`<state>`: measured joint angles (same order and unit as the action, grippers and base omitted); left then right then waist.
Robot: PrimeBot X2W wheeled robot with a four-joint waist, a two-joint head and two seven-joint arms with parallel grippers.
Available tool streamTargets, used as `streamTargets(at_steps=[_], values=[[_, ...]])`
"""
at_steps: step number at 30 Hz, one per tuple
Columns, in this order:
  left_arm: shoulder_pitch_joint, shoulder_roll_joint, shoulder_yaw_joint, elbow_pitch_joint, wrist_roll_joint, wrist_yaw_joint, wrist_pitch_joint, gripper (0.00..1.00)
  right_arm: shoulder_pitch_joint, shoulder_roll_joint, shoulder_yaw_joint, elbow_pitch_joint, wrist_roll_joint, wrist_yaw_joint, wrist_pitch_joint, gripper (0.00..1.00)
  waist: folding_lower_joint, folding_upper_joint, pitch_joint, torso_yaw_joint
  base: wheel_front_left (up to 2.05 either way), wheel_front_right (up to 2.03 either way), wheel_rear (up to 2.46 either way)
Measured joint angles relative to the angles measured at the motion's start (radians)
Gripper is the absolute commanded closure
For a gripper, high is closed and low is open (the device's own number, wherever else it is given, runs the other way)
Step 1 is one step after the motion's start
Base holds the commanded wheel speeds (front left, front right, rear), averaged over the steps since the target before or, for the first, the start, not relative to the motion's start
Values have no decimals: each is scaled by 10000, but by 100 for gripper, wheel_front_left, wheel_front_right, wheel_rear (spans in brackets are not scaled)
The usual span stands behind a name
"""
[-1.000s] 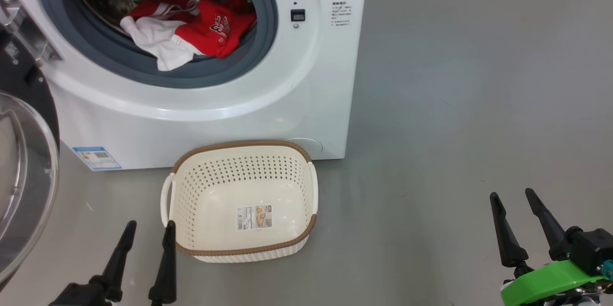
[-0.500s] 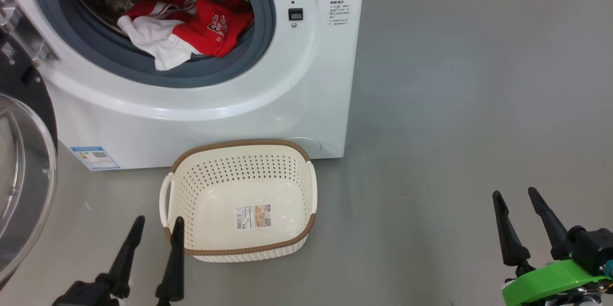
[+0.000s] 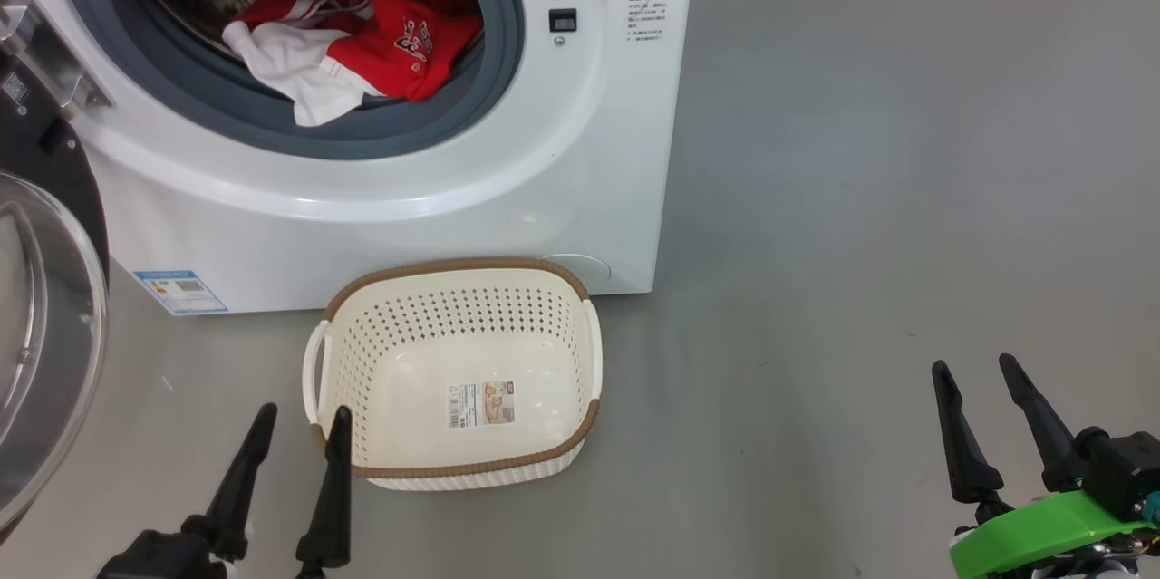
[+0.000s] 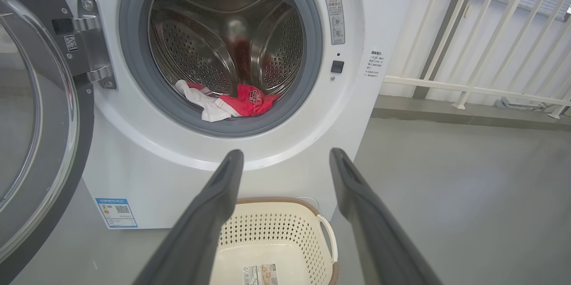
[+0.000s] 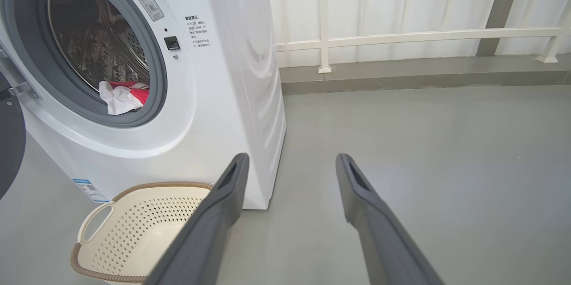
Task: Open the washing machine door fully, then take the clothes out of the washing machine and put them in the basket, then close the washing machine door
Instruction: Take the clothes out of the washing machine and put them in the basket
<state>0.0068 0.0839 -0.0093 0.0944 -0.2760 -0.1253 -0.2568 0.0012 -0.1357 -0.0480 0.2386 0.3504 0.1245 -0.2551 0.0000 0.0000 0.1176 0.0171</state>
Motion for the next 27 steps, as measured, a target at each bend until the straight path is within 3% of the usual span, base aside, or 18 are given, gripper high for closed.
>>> streamTargets(at_steps=[11, 27], values=[[-11, -8, 17, 4, -82, 0, 0, 0, -2, 0, 21, 0, -2, 0, 0, 0, 0, 0, 159, 26, 11, -24, 13], [-126, 17, 17, 67, -209, 2, 0, 0, -12, 13, 33, -10, -2, 0, 0, 0, 0, 0, 291, 64, 113, -146, 33]])
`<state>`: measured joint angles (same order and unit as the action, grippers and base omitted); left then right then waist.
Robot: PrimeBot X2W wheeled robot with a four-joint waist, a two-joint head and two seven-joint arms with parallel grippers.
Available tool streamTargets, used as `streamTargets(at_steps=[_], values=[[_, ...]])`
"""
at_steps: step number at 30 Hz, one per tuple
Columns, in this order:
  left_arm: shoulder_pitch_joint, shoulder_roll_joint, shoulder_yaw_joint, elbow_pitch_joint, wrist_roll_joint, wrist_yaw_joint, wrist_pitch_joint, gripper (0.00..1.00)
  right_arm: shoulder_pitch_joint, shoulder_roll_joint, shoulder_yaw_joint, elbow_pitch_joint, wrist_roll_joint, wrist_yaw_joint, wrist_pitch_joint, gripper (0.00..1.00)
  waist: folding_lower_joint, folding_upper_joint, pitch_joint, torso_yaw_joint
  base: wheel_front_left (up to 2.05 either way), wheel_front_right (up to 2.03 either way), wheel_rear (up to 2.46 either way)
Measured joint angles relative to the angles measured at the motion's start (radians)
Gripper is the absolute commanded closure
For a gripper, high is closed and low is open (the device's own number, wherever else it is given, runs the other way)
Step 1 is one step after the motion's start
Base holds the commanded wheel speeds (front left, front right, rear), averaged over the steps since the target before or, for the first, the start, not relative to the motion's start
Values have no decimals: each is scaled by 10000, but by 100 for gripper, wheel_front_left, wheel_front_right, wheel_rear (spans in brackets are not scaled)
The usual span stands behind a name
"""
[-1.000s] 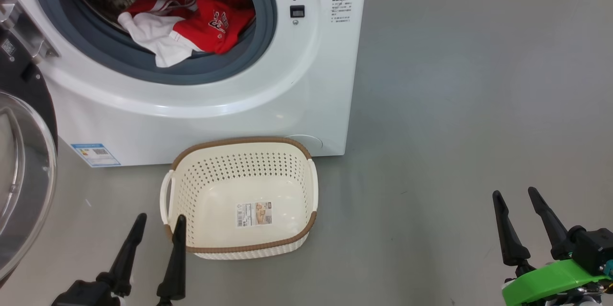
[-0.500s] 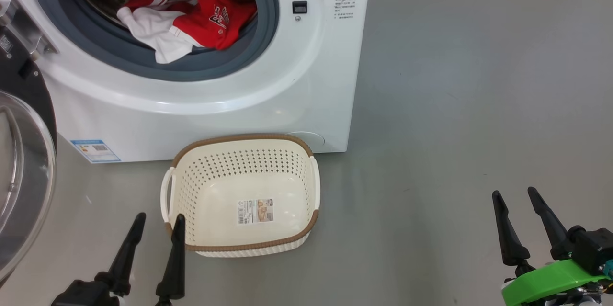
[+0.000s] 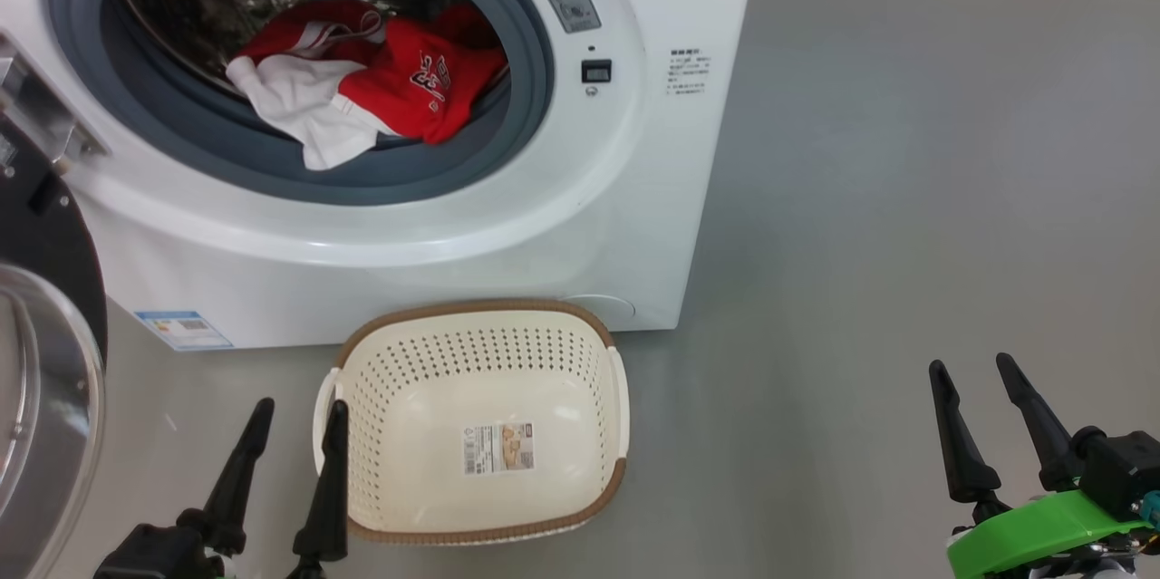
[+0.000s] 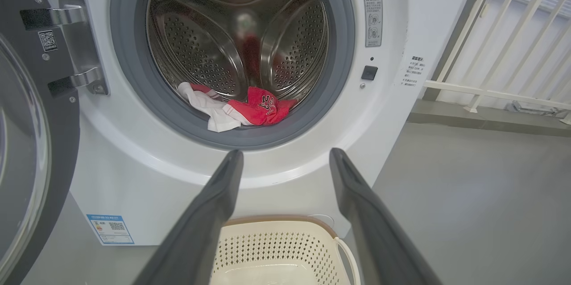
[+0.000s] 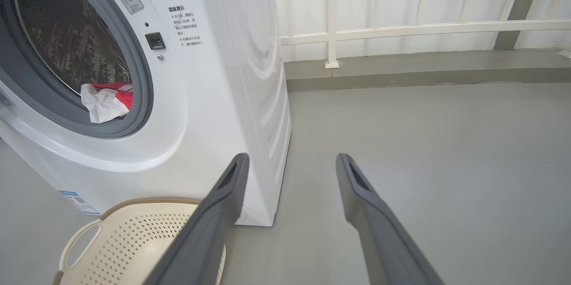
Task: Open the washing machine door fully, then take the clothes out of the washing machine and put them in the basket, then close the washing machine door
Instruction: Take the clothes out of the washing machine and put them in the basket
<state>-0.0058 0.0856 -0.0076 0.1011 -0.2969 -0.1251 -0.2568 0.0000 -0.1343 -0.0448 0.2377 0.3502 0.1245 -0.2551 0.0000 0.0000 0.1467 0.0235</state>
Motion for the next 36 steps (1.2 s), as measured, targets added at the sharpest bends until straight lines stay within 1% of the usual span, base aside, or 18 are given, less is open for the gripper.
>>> streamTargets(at_steps=[7, 24, 28, 31, 33, 36], values=[[-32, 48, 2, 35, -13, -2, 0, 0, -4, 35, 6, -31, 0, 0, 0, 0, -1, 0, 61, 54, 58, -58, 0], [-69, 17, -96, 119, -23, 0, 0, 0, -25, 29, 52, -25, 0, 0, 0, 0, 0, 0, 220, 98, 0, 0, 0], [-362, 33, -274, 73, 63, -2, 0, 0, -97, 33, 63, -44, 0, 0, 0, 0, -1, 0, 380, 93, 0, 0, 0], [-685, 67, -282, 288, 213, -2, 0, 0, -145, 36, 111, -56, 0, 0, 0, 0, 0, 0, 547, 76, 0, 0, 0], [-1056, 104, -297, 537, 309, 0, 0, 0, -295, 44, 155, -77, 0, 0, -2, 0, 0, 0, 674, 61, 0, 0, 0], [-1842, 222, -575, 909, 359, -2, 0, 0, -498, 82, 180, -102, 0, 0, -2, 0, 0, 0, 885, 34, 0, 0, 0]])
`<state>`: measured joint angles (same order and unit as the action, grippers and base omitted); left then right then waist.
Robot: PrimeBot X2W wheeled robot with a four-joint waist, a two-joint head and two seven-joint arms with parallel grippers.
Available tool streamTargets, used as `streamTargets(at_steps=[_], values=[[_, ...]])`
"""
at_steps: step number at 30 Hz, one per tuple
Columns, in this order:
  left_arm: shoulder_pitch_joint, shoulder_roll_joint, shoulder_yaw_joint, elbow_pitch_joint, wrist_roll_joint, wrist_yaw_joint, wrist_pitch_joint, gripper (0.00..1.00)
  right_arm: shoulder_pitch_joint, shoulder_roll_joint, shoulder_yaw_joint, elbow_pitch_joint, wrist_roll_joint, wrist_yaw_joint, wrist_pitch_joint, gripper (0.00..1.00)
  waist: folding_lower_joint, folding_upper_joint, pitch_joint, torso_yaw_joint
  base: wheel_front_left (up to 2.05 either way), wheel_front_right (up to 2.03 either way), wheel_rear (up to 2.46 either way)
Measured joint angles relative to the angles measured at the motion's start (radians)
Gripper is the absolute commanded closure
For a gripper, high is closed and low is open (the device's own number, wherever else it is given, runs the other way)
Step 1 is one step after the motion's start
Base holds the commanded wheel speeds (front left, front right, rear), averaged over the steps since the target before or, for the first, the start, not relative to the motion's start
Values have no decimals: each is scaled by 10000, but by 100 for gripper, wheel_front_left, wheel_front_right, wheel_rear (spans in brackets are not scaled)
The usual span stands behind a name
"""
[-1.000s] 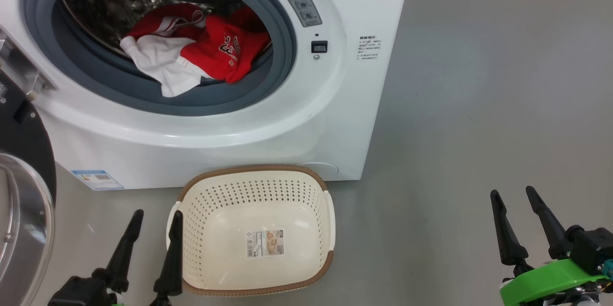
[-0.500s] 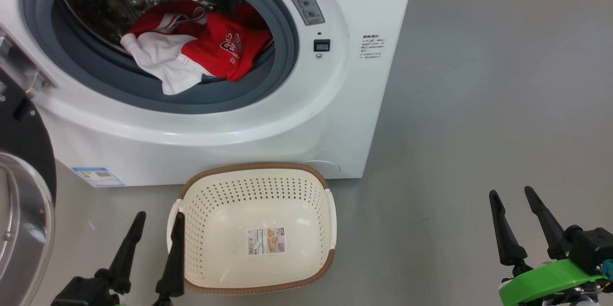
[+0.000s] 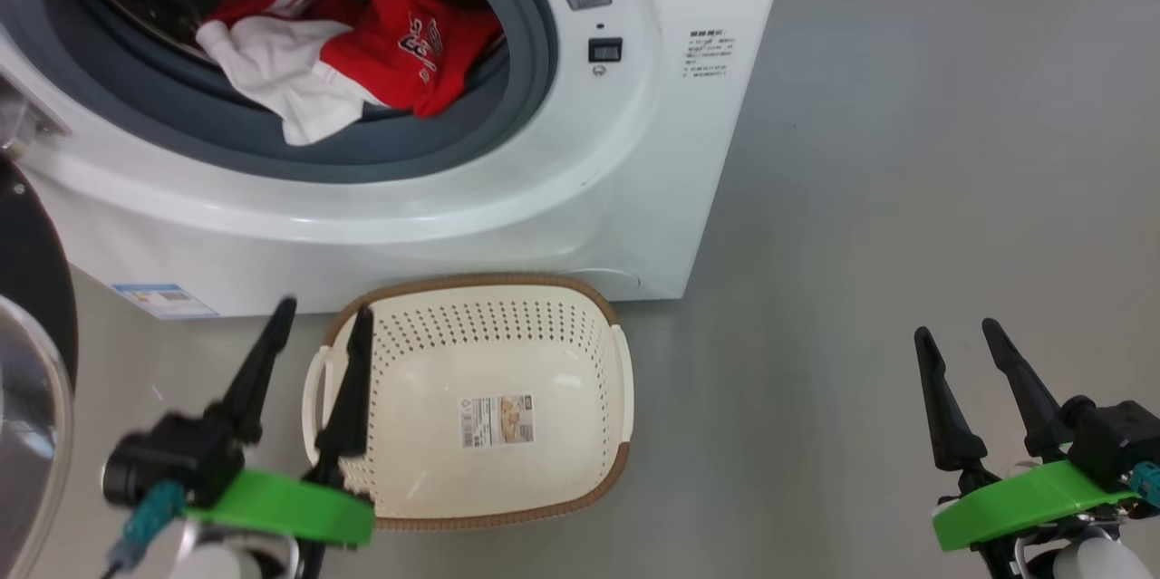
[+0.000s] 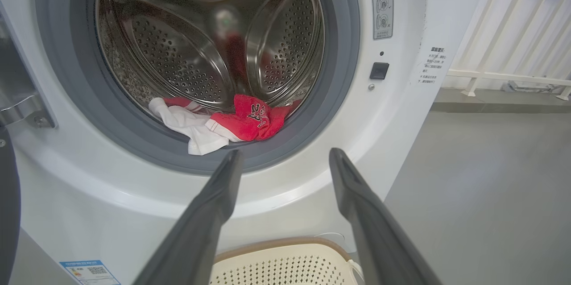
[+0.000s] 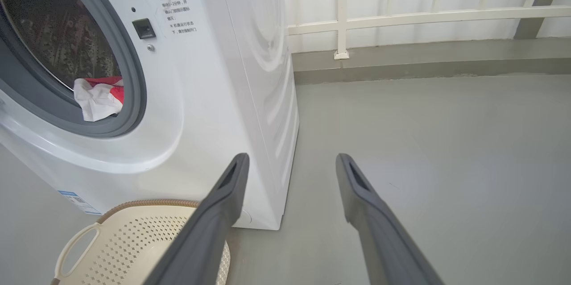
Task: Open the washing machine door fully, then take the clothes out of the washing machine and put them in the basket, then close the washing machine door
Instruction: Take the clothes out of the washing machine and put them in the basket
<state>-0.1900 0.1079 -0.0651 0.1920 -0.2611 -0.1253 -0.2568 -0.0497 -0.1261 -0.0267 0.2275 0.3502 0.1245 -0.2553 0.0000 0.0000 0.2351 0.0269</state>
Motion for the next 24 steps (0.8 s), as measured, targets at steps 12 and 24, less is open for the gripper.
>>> streamTargets(at_steps=[12, 24], values=[[-4119, 477, -1237, 2947, -295, 0, 0, 0, -827, 96, 165, -58, 13, 0, 0, 0, 0, 0, 1129, -232, 0, 0, 0], [-8001, 941, -2650, 6590, -1413, 0, 105, 0, -1575, 270, 322, -188, 94, 0, 0, 0, 0, 0, 2469, -677, 0, 0, 0]])
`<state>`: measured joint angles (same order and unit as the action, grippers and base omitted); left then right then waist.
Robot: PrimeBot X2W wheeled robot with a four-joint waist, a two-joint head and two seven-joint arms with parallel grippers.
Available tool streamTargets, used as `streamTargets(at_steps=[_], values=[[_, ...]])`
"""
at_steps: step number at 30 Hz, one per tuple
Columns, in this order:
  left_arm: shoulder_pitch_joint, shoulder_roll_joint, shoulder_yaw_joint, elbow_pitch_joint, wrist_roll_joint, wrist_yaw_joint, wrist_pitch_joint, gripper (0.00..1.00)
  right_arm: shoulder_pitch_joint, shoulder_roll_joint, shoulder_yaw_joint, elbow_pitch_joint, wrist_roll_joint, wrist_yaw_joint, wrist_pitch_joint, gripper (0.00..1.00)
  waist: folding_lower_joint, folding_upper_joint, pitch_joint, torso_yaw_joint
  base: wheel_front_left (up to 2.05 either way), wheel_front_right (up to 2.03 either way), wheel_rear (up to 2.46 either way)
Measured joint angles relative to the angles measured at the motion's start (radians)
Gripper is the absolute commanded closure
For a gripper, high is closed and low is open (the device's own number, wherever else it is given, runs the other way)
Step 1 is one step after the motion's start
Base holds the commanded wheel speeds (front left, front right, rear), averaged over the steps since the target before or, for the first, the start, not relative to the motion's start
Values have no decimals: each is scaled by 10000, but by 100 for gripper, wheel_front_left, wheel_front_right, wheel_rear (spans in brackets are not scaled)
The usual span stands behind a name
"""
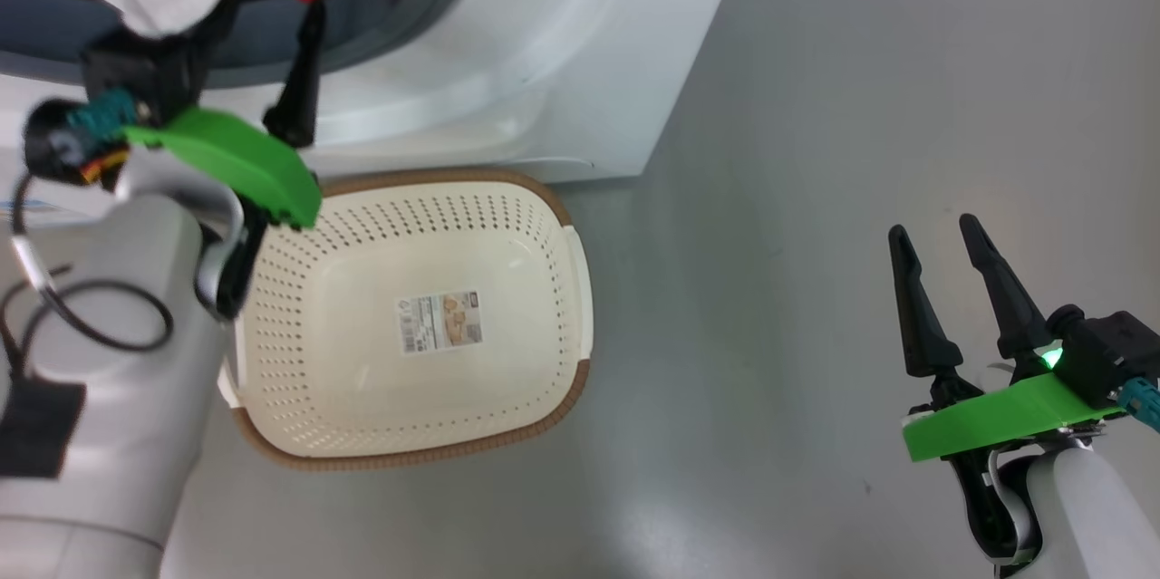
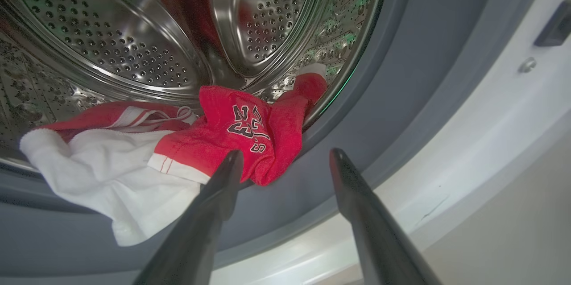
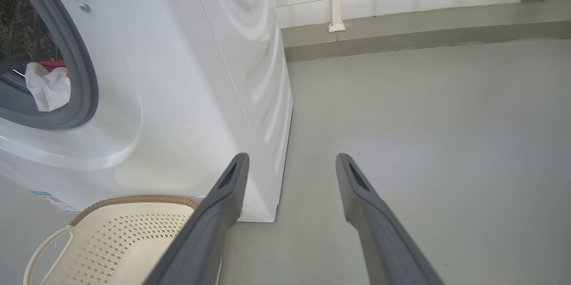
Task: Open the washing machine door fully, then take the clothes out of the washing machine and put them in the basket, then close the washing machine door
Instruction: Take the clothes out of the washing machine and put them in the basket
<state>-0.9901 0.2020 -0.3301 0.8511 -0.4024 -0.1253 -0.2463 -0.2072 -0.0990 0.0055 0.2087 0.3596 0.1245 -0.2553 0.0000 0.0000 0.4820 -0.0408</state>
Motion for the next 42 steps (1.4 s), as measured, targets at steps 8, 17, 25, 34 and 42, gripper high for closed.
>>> streamTargets(at_steps=[8, 17, 25, 34, 42], values=[[-1702, 382, -999, 1421, -851, 0, 280, 0, -366, 98, 171, -73, 19, 0, 0, 0, 0, 0, 769, -358, 0, 0, 0], [-2613, 884, -2010, 2497, -1705, 0, 468, 0, -440, 176, 410, -92, 86, 2, 0, 0, 0, 0, 1286, -845, 0, 0, 0], [-3084, 1030, -2435, 2982, -1927, -17, 320, 0, -442, 205, 454, -130, 88, 0, 0, 0, 0, 0, 1482, -1004, 0, 0, 0], [-3475, 1093, -2792, 3496, -2242, -67, 144, 49, -620, 213, 502, -176, 98, 0, 0, 0, 0, 0, 1630, -1155, 0, 0, 0], [-3491, 1053, -2972, 3710, -2514, -69, 58, 100, -648, 215, 483, -188, 98, 2, 0, 0, 0, 0, 1565, -1144, 0, 0, 0]])
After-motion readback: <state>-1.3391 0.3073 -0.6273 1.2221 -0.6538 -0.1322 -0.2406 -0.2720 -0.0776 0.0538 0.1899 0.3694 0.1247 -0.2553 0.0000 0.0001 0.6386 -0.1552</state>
